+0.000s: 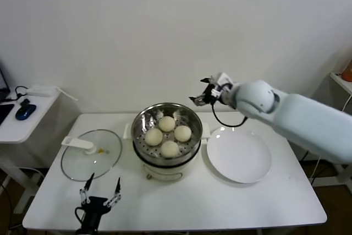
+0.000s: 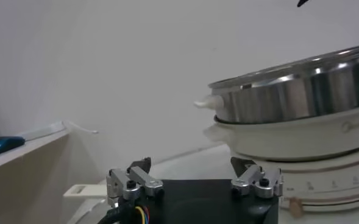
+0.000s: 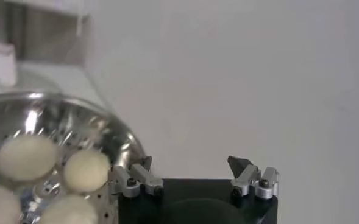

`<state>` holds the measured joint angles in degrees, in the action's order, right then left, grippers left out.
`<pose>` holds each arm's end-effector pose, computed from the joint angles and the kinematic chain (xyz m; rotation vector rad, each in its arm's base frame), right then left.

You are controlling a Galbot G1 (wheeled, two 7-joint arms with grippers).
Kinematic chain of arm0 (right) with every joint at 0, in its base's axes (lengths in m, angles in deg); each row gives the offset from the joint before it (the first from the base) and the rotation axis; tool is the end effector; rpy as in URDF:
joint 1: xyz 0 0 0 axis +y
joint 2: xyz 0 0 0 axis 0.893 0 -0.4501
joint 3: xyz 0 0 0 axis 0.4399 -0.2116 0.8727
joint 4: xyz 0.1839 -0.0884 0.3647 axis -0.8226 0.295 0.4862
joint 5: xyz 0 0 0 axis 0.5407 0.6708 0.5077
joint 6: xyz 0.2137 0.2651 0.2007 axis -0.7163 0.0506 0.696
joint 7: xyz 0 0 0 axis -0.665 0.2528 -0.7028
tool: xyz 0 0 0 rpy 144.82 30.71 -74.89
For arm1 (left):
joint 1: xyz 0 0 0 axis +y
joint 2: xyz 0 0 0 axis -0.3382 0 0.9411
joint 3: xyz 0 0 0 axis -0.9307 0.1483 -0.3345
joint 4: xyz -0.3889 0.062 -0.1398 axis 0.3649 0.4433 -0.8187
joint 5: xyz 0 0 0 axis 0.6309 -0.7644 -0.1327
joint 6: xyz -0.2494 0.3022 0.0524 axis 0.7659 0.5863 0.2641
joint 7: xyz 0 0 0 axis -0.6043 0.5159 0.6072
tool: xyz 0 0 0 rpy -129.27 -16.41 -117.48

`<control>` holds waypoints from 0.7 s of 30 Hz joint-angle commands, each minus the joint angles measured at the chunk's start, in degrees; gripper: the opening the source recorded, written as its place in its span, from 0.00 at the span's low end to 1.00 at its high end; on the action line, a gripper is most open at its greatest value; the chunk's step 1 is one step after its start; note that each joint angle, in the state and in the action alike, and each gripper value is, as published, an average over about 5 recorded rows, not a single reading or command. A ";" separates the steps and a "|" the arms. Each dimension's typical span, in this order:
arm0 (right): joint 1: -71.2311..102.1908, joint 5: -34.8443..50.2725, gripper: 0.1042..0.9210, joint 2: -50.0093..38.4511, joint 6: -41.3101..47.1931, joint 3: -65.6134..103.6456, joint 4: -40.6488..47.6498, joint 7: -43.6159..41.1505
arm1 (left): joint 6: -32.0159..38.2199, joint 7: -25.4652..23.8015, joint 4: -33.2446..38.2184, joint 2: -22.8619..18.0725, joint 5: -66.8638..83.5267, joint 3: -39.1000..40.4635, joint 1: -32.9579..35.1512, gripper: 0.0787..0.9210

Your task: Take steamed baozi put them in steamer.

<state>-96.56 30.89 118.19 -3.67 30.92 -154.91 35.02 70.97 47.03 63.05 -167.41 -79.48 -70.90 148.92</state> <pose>0.5264 -0.0317 -0.0971 0.8944 -2.5685 0.8791 0.1141 0.0670 -0.4353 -0.0310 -3.0171 -0.4160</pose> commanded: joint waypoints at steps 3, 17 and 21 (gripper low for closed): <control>65.01 -16.78 0.88 -6.65 -20.81 58.05 -19.29 13.92 | -0.46 -0.04 0.81 -0.86 -2.19 1.11 -0.33 0.88; 100.73 -32.22 0.88 24.31 -39.59 82.19 -20.19 5.91 | -1.32 0.14 1.44 -2.11 -3.66 1.39 -1.62 0.88; 104.53 -34.66 0.88 30.17 -43.04 81.24 -19.37 4.16 | -0.78 0.23 0.96 -2.08 -3.47 1.21 -2.13 0.88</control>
<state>-19.89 7.36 129.38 -32.53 95.35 -171.93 42.28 69.90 47.18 64.35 -169.36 -82.68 -69.70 147.22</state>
